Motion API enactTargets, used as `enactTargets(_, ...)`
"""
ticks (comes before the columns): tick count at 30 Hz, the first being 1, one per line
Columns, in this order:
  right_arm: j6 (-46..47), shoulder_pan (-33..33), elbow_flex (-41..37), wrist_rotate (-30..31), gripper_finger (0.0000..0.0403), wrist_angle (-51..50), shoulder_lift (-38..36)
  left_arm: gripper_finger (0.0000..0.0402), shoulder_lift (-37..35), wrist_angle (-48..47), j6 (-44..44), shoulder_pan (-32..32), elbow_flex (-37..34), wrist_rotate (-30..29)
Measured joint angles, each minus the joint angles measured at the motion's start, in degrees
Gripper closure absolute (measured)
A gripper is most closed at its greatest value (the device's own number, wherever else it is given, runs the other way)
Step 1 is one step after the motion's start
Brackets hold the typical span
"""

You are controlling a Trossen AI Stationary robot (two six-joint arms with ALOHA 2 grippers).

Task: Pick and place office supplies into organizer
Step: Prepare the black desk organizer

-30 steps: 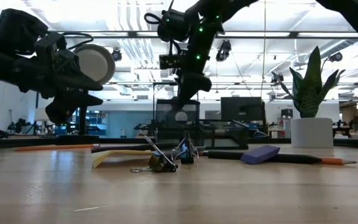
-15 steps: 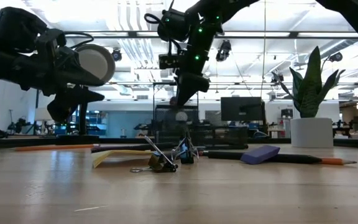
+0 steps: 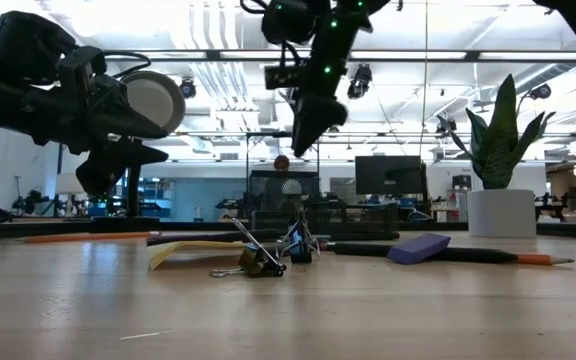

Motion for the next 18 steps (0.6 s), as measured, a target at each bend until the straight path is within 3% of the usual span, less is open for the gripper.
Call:
enactTargets(4,1.61,1.34,0.00,-6.14,0.0244,-2.40,0.52,0.0252,0.00,-0.04,0.00,0.00,0.00,0.00)
enactTargets(18,3.11,0.10,-0.11,-6.23,0.0264,0.44,5.35,0.0252,0.04,-0.13,-0.02,-0.04,-0.02,0.00)
